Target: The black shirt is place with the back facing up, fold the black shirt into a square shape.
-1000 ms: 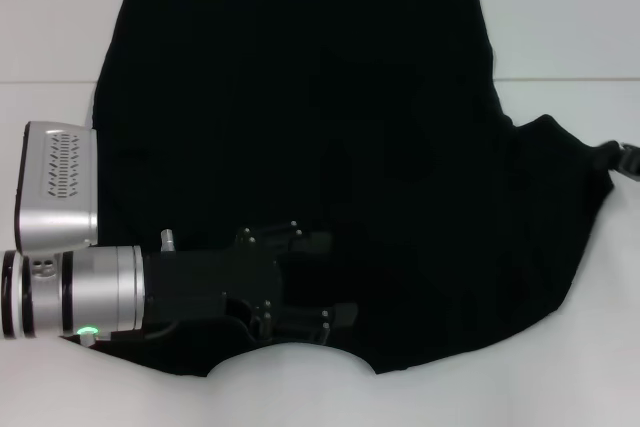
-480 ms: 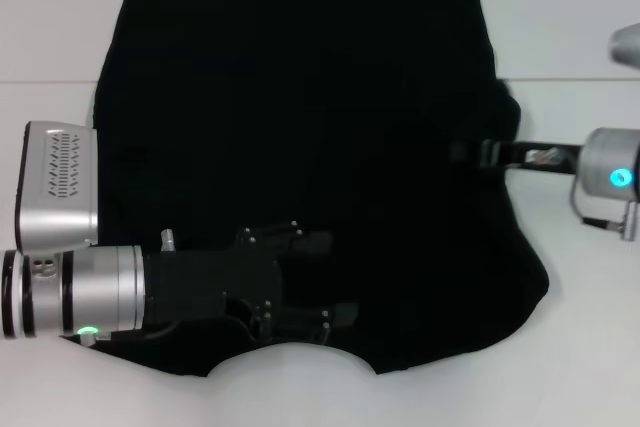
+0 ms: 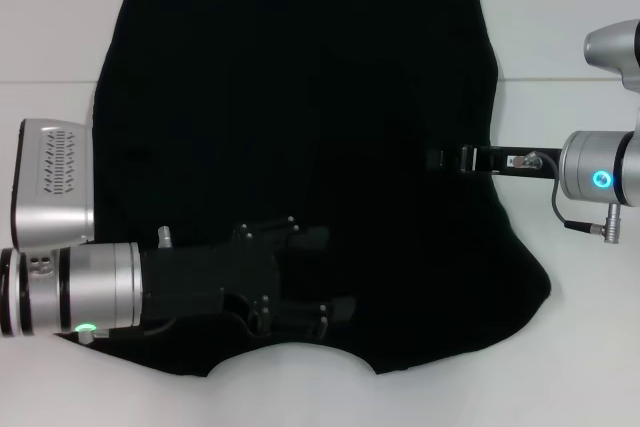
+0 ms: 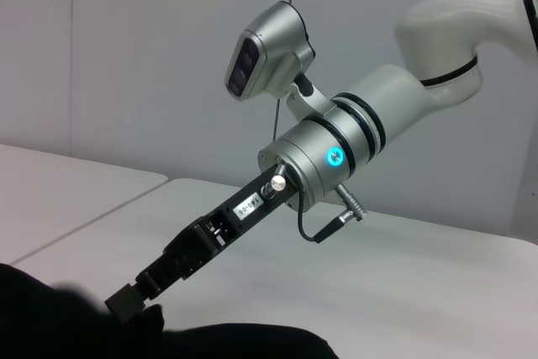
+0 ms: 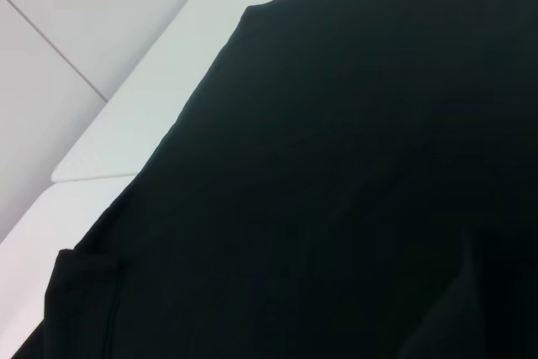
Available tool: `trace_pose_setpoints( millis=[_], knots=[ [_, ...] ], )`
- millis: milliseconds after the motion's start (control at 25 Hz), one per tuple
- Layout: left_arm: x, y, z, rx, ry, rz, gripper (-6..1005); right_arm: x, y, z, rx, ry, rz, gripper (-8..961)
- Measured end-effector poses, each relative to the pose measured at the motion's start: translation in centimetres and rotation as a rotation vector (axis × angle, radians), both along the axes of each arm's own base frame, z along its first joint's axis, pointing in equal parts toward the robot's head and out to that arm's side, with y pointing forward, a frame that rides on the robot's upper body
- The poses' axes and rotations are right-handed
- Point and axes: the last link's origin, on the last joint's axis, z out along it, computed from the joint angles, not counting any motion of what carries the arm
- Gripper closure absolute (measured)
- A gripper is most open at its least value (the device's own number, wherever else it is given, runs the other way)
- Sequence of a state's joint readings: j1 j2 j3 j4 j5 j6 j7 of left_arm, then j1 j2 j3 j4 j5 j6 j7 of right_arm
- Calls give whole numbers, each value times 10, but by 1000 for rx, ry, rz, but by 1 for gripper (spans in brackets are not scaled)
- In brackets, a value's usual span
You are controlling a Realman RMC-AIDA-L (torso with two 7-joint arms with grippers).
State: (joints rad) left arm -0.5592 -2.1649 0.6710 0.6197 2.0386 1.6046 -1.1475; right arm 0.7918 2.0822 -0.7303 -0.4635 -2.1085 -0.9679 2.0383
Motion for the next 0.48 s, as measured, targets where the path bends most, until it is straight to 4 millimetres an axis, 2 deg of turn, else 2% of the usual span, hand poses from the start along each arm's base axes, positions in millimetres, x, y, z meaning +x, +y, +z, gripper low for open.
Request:
trace_pose_setpoints(
  millis=[360, 480],
  knots=[
    [-5, 6, 11, 34, -29, 66, 94, -13, -6, 13, -21, 118, 72, 822],
    [-9, 10, 18, 57, -50, 112, 94, -12, -11, 19, -19, 159, 98, 624]
  ],
)
